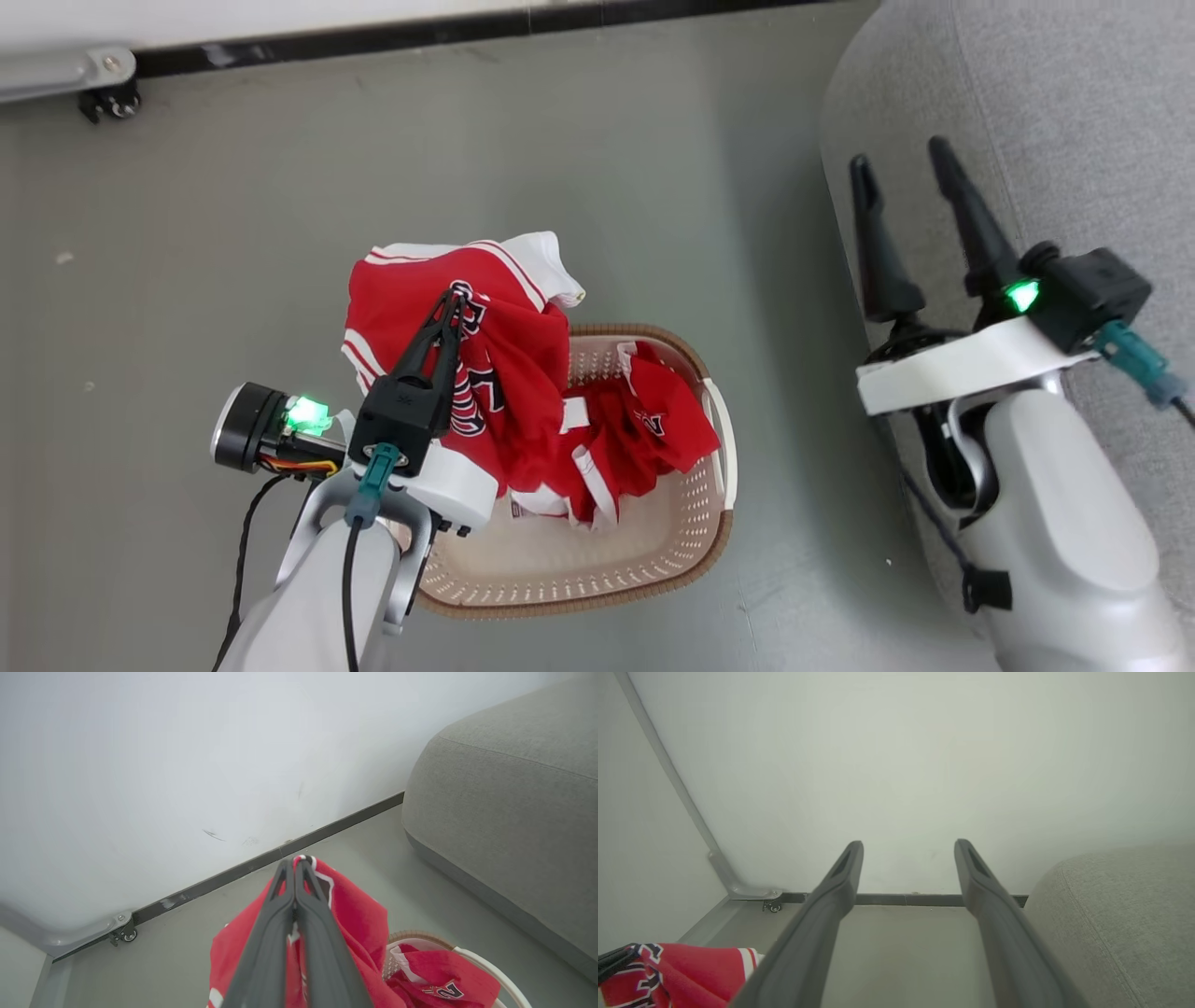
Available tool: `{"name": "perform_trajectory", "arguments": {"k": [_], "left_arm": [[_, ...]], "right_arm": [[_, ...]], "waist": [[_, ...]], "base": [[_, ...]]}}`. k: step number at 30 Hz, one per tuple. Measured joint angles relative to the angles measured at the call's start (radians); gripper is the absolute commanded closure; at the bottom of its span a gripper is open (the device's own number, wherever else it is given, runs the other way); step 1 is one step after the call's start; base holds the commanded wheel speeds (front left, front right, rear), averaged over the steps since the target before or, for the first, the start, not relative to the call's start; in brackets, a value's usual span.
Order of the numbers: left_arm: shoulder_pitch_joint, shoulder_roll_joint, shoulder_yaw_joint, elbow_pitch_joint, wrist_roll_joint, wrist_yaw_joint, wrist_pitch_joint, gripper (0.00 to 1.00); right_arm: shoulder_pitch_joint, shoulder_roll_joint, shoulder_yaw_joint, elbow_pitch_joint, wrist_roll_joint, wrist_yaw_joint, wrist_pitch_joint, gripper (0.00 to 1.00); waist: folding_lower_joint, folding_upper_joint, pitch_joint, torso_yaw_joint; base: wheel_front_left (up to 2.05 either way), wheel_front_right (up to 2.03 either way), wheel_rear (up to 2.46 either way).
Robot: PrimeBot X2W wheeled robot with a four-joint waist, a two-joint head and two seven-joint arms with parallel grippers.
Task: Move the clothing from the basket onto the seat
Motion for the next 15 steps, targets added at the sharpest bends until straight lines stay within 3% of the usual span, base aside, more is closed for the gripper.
{"name": "perform_trajectory", "arguments": {"k": [15], "left_arm": [[0.071,0.051,0.009,-0.126,-0.021,-0.016,0.0,1.0]], "right_arm": [[0.094,-0.023,0.196,0.016,0.055,0.0,0.0,0.0]], "waist": [[0.0,0.0,-0.145,0.026]], "base": [[0.0,0.0,0.0]]}}
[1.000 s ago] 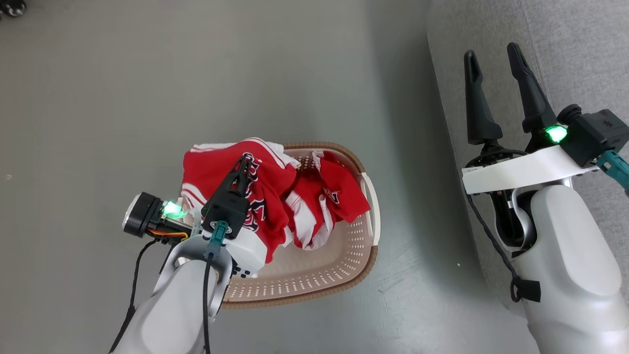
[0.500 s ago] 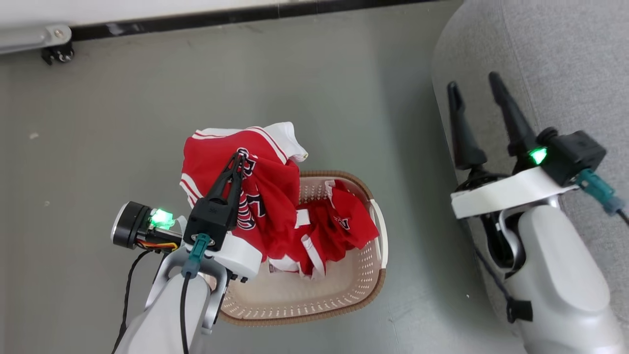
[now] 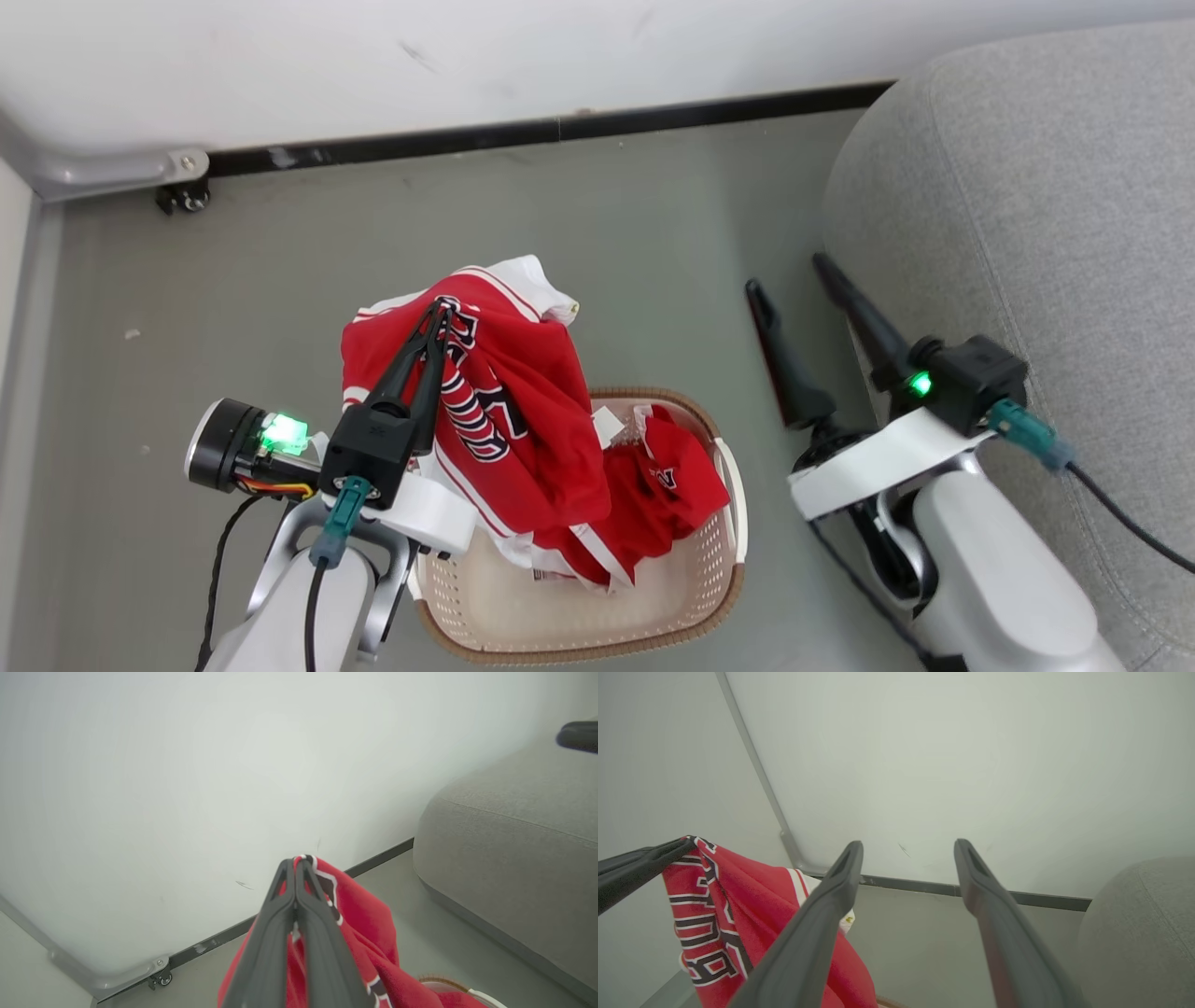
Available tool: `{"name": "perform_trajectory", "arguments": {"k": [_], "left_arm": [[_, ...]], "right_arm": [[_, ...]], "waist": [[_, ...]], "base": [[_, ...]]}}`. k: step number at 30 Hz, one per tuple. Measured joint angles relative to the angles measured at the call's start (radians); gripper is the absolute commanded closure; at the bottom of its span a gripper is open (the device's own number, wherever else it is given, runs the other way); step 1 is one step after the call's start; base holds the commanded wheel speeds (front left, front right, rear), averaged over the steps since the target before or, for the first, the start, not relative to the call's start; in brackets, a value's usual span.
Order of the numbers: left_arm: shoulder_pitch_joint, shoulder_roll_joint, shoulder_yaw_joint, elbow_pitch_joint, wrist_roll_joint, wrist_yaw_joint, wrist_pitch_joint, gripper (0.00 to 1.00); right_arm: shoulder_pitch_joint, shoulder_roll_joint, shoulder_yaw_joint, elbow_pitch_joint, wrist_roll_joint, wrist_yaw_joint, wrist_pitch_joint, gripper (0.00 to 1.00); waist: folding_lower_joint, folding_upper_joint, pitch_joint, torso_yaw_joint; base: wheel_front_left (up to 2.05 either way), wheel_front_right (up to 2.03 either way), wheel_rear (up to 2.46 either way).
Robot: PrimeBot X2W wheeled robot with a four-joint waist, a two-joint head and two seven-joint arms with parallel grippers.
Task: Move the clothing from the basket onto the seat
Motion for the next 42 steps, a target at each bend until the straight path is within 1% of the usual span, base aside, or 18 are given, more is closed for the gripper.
{"name": "perform_trajectory", "arguments": {"k": [1,2,6,10,13,18,21,26,33,38,42], "left_arm": [[0.005,0.005,-0.001,-0.007,0.0,-0.004,0.0,1.0],[0.013,0.013,-0.003,-0.016,-0.001,-0.013,0.0,1.0],[0.026,0.026,-0.007,-0.03,-0.003,-0.035,0.0,1.0],[0.031,0.044,-0.009,-0.05,-0.016,-0.054,0.0,1.0],[0.032,0.047,-0.009,-0.063,-0.021,-0.057,0.0,1.0],[0.042,0.05,-0.009,-0.087,-0.047,-0.087,0.0,1.0],[0.052,0.053,-0.009,-0.096,-0.062,-0.103,0.0,1.0],[0.052,0.066,-0.02,-0.129,-0.075,-0.146,0.002,1.0],[0.049,0.081,-0.043,-0.162,-0.089,-0.197,0.048,1.0],[0.035,0.086,-0.06,-0.182,-0.097,-0.217,0.085,1.0],[0.012,0.084,-0.068,-0.197,-0.11,-0.224,0.106,1.0]], "right_arm": [[0.006,-0.001,0.016,-0.001,0.015,0.0,0.001,0.0],[0.019,-0.005,0.057,-0.008,0.03,0.0,0.005,0.0],[0.043,-0.028,0.127,-0.024,0.048,0.0,0.026,0.0],[0.061,-0.062,0.179,-0.053,0.075,0.0,0.047,0.0],[0.066,-0.079,0.207,-0.066,0.083,0.0,0.062,0.0],[0.096,-0.112,0.265,-0.105,0.117,0.0,0.092,0.0],[0.11,-0.136,0.291,-0.12,0.14,0.0,0.108,0.0],[0.133,-0.17,0.321,-0.148,0.17,0.0,0.135,0.0],[0.147,-0.212,0.372,-0.188,0.208,0.0,0.172,0.0],[0.149,-0.244,0.4,-0.216,0.225,0.0,0.197,0.0],[0.164,-0.264,0.41,-0.232,0.246,0.0,0.207,0.0]], "waist": [[0.0,0.0,-0.01,0.001],[0.0,0.0,-0.029,0.004],[0.0,0.0,-0.066,0.009],[0.0,0.0,-0.1,0.012],[0.0,0.0,-0.115,0.013],[0.0,0.0,-0.152,0.014],[0.0,0.0,-0.172,0.014],[0.0,0.0,-0.201,0.014],[0.0,0.0,-0.23,0.016],[0.0,0.0,-0.242,0.018],[0.0,0.0,-0.245,0.018]], "base": [[0.0,0.0,0.0],[0.0,0.0,0.0],[0.0,0.0,0.0],[0.0,0.0,0.0],[0.0,0.0,0.0],[0.0,0.0,0.0],[0.0,0.0,0.0],[0.0,0.0,0.0],[0.0,0.0,0.0],[0.0,0.0,0.0],[0.0,0.0,0.0]]}}
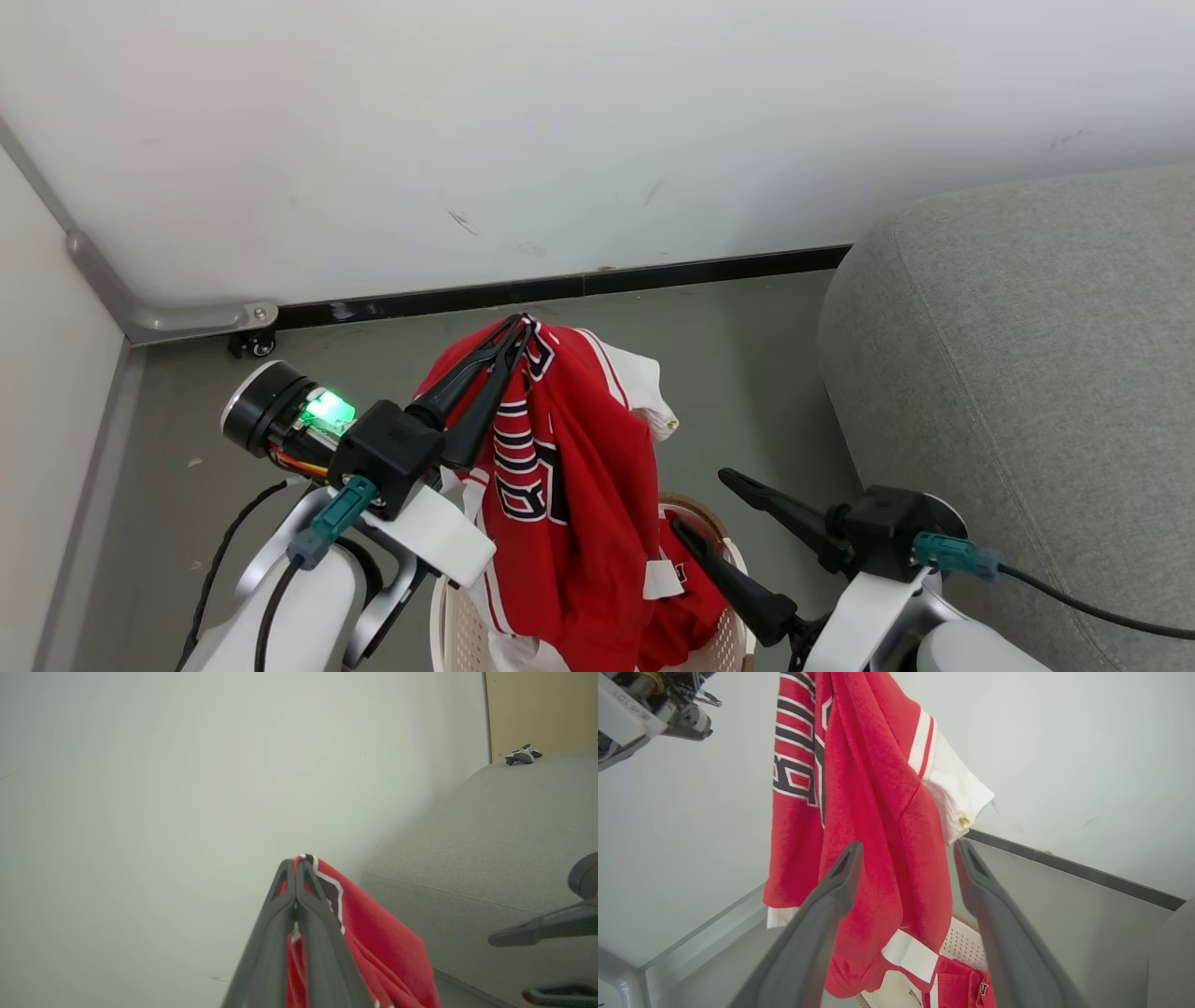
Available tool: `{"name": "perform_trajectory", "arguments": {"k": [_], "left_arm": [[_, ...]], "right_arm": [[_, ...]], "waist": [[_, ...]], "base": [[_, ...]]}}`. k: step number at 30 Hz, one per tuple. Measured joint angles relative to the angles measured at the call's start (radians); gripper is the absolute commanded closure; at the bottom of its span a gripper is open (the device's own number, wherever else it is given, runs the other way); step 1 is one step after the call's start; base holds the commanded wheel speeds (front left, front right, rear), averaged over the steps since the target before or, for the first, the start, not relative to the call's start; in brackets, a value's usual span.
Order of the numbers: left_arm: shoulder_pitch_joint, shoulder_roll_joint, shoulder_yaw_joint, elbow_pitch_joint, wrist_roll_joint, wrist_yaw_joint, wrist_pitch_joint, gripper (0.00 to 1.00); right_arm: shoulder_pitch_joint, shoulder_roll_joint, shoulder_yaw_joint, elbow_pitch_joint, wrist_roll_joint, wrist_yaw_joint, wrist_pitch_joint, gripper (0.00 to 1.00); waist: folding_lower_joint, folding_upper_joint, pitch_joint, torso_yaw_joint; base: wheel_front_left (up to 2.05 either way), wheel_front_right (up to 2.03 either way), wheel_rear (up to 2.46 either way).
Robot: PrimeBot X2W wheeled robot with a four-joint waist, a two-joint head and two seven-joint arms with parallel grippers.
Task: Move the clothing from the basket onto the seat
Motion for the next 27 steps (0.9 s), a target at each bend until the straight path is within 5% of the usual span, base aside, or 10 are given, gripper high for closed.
{"name": "perform_trajectory", "arguments": {"k": [27], "left_arm": [[-0.132,-0.083,-0.118,-0.032,-0.048,-0.026,0.097,1.0]], "right_arm": [[-0.048,-0.026,0.097,0.034,0.055,0.0,0.018,0.0]], "waist": [[0.0,0.0,0.018,-0.009]], "base": [[0.0,0.0,0.0]]}}
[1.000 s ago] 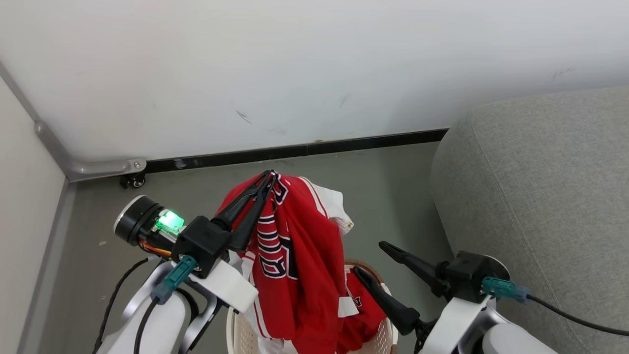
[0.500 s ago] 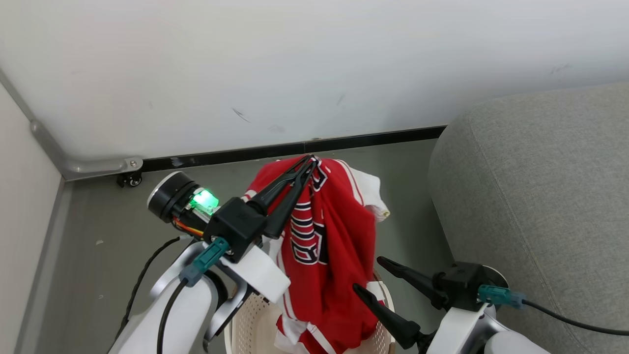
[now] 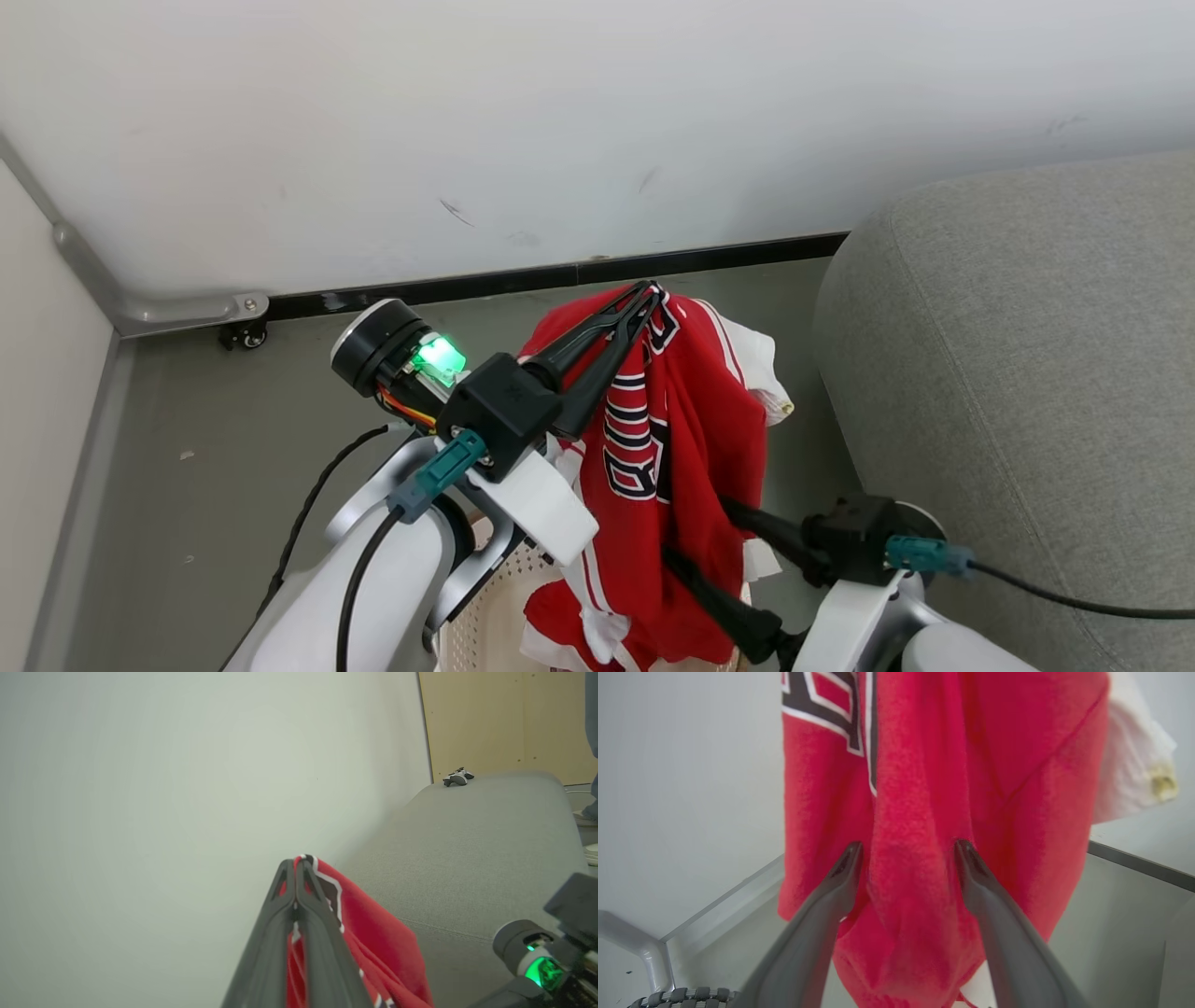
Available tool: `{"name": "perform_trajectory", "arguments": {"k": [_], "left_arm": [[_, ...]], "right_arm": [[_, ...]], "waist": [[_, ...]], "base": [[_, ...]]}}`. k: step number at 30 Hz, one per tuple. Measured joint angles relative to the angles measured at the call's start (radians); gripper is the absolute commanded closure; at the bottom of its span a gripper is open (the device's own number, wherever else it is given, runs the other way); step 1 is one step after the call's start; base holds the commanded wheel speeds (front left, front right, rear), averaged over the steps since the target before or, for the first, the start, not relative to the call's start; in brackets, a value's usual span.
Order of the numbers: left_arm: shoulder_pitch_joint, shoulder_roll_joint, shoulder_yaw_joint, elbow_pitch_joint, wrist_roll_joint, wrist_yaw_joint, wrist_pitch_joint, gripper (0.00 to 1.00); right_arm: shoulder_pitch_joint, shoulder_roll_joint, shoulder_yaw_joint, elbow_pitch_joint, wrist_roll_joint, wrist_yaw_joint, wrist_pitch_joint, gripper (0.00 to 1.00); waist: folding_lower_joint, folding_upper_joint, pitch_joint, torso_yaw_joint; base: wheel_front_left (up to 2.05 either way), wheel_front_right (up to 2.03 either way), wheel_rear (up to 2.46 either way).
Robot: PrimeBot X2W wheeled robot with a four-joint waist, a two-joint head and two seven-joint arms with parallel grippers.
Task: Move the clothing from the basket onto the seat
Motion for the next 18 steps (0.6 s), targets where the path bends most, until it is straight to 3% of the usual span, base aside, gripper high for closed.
{"name": "perform_trajectory", "arguments": {"k": [18], "left_arm": [[-0.021,-0.017,-0.032,0.035,-0.022,-0.004,0.018,1.0]], "right_arm": [[-0.084,0.066,0.04,0.156,-0.05,0.0,-0.078,0.01]], "waist": [[0.0,0.0,-0.023,0.013]], "base": [[0.0,0.0,0.0]]}}
